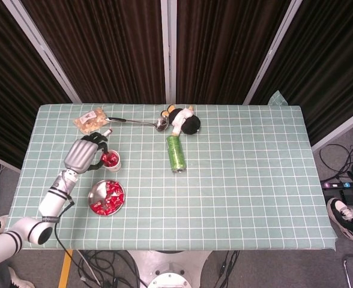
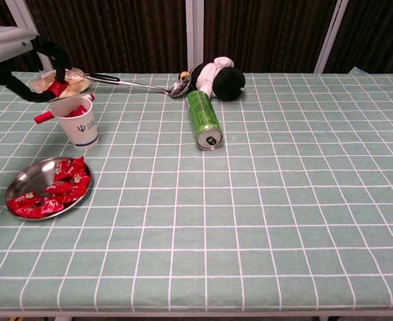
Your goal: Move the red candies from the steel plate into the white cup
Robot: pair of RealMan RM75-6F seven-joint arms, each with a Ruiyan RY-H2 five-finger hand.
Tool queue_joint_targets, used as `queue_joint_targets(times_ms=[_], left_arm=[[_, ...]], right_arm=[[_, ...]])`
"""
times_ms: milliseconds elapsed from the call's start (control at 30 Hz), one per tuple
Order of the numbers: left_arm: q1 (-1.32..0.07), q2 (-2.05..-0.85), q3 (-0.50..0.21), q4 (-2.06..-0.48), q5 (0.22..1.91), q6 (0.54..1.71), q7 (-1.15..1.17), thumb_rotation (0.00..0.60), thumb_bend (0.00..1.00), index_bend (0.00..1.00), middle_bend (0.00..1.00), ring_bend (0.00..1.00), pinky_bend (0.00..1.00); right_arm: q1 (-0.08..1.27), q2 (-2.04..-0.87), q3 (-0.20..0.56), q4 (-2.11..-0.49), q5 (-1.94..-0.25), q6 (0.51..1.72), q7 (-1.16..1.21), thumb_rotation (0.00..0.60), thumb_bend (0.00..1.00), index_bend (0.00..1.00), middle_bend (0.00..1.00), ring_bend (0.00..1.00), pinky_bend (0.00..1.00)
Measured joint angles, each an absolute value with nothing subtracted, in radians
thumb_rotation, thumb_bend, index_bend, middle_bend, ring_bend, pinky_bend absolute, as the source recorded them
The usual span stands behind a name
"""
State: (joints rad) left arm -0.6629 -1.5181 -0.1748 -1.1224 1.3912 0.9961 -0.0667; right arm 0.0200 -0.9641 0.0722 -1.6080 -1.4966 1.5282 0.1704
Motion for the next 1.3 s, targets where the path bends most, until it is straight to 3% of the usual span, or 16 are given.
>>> queue_joint_targets(times_ms=[167, 333, 467, 767, 833, 933, 1000, 1067, 1167, 1300], left_arm=[[-0.691, -1.549, -0.173, -1.075, 1.371, 0.943, -0.062, 0.600, 0.38, 0.57, 0.37, 0.21, 0.34], [-0.699, -1.552, -0.158, -1.069, 1.357, 0.912, -0.044, 0.600, 0.32, 0.44, 0.34, 0.20, 0.33], [-0.690, -1.540, -0.160, -1.089, 1.355, 0.943, -0.037, 0.600, 0.27, 0.36, 0.33, 0.20, 0.33], [-0.623, -1.440, -0.155, -1.221, 1.369, 1.078, -0.007, 0.600, 0.24, 0.34, 0.37, 0.21, 0.35], [-0.594, -1.411, -0.145, -1.263, 1.380, 1.119, 0.002, 0.600, 0.24, 0.38, 0.45, 0.29, 0.45], [-0.550, -1.380, -0.118, -1.318, 1.409, 1.183, 0.017, 0.600, 0.24, 0.50, 0.63, 0.52, 0.74], [-0.521, -1.363, -0.088, -1.355, 1.437, 1.212, 0.020, 0.600, 0.24, 0.54, 0.76, 0.67, 0.87], [-0.509, -1.354, -0.061, -1.376, 1.460, 1.214, 0.021, 0.600, 0.25, 0.56, 0.88, 0.79, 0.95], [-0.510, -1.349, -0.033, -1.391, 1.481, 1.183, 0.017, 0.600, 0.26, 0.55, 0.97, 0.89, 1.00], [-0.533, -1.358, -0.014, -1.395, 1.485, 1.096, 0.003, 0.600, 0.30, 0.47, 1.00, 0.93, 1.00]], right_arm=[[0.022, -0.966, 0.074, -1.602, -1.490, 1.519, 0.173, 0.600, 0.20, 0.02, 0.06, 0.00, 0.14], [0.025, -0.969, 0.075, -1.599, -1.489, 1.515, 0.174, 0.600, 0.20, 0.02, 0.06, 0.00, 0.14], [0.030, -0.970, 0.077, -1.600, -1.489, 1.510, 0.173, 0.600, 0.20, 0.02, 0.06, 0.00, 0.14], [0.034, -0.974, 0.078, -1.600, -1.504, 1.516, 0.176, 0.600, 0.20, 0.02, 0.06, 0.00, 0.14], [0.034, -0.974, 0.078, -1.599, -1.505, 1.516, 0.177, 0.600, 0.20, 0.02, 0.06, 0.00, 0.14], [0.034, -0.974, 0.077, -1.599, -1.508, 1.519, 0.177, 0.600, 0.20, 0.02, 0.06, 0.00, 0.14], [0.033, -0.974, 0.076, -1.599, -1.511, 1.521, 0.177, 0.600, 0.20, 0.02, 0.06, 0.00, 0.14], [0.033, -0.973, 0.075, -1.601, -1.514, 1.522, 0.176, 0.600, 0.20, 0.02, 0.06, 0.00, 0.14], [0.035, -0.972, 0.075, -1.606, -1.517, 1.523, 0.174, 0.600, 0.20, 0.02, 0.06, 0.00, 0.14], [0.031, -0.968, 0.073, -1.612, -1.520, 1.529, 0.168, 0.600, 0.20, 0.02, 0.06, 0.00, 0.14]])
